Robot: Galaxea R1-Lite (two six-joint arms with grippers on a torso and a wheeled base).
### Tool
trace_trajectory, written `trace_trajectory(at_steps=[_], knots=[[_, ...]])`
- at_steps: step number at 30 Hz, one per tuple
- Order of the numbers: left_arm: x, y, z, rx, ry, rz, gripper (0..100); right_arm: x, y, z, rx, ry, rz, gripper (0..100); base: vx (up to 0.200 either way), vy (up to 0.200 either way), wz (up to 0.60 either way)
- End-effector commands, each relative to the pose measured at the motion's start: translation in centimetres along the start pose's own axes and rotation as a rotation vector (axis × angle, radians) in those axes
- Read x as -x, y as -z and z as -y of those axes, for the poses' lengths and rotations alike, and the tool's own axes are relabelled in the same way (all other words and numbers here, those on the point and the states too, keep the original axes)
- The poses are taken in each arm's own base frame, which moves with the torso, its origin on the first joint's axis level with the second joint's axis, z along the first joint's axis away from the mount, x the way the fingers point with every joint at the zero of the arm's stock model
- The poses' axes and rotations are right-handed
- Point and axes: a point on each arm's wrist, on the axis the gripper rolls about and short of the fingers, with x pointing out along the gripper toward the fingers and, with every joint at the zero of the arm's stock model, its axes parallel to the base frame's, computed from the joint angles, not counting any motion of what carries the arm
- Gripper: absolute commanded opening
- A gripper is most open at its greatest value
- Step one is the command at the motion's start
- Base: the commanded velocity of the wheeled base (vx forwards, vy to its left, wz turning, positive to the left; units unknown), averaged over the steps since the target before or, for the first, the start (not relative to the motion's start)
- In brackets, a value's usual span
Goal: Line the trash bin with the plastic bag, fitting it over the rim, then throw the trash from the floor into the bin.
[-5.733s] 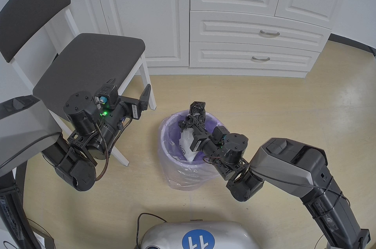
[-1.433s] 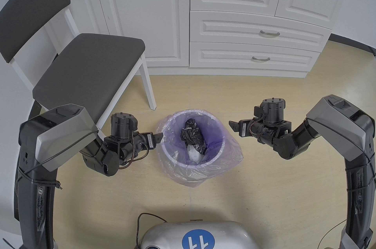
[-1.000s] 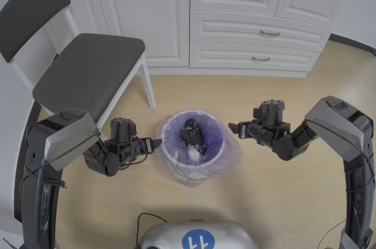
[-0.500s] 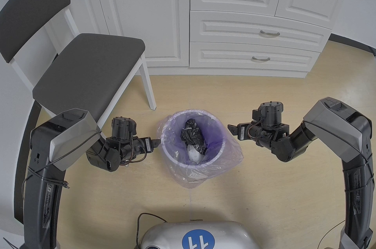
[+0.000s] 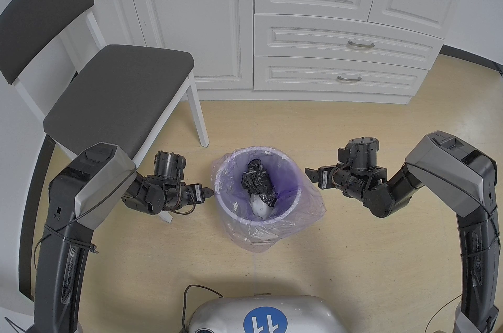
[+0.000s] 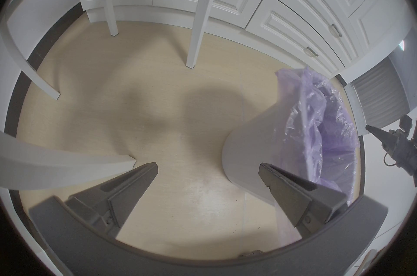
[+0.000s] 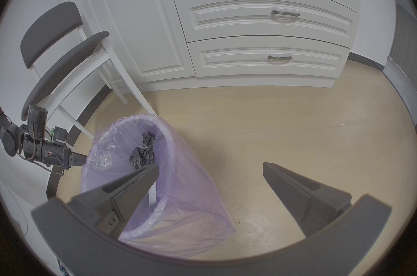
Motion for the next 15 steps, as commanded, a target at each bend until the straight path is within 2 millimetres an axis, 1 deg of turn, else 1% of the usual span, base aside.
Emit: trace_trajectory(at_steps=[1, 4, 5, 7, 9, 10, 12, 13, 14, 15], knots=[[0.2, 0.4, -0.5, -0.001, -0.013, -0.017, 100, 0.1, 0.1, 0.0, 0.001, -0.001, -0.006, 100, 0.000, 0.000, 0.00], [0.9, 0.6, -0.6, -0.052, -0.006, -0.031, 100, 0.2, 0.1, -0.1, 0.003, -0.002, -0.007, 100, 0.000, 0.000, 0.00], [1.4, 0.6, -0.9, -0.110, 0.020, -0.047, 100, 0.4, 0.1, -0.1, 0.004, -0.002, -0.010, 100, 0.000, 0.000, 0.00], [2.0, 0.6, -1.4, -0.159, 0.057, -0.064, 100, 0.6, 0.0, -0.1, 0.010, -0.005, -0.011, 100, 0.000, 0.000, 0.00], [2.7, 0.4, -1.5, -0.215, 0.111, -0.069, 100, 0.8, 0.0, 0.0, 0.019, -0.009, -0.014, 100, 0.000, 0.000, 0.00], [2.8, 0.2, -1.7, -0.242, 0.134, -0.070, 100, 0.9, 0.0, 0.0, 0.022, -0.012, -0.016, 100, 0.000, 0.000, 0.00], [2.8, 0.2, -1.7, -0.242, 0.134, -0.070, 100, 0.9, 0.0, 0.0, 0.022, -0.012, -0.016, 100, 0.000, 0.000, 0.00], [2.8, 0.0, -1.8, -0.329, 0.196, -0.068, 100, 1.1, 0.2, 0.0, 0.024, -0.012, -0.026, 100, 0.000, 0.000, 0.00], [2.7, 0.1, -1.8, -0.365, 0.215, -0.068, 100, 1.2, 0.3, 0.1, 0.029, -0.015, -0.029, 100, 0.000, 0.000, 0.00], [2.7, 0.1, -1.8, -0.365, 0.215, -0.068, 100, 1.2, 0.3, 0.1, 0.029, -0.015, -0.029, 100, 0.000, 0.000, 0.00]])
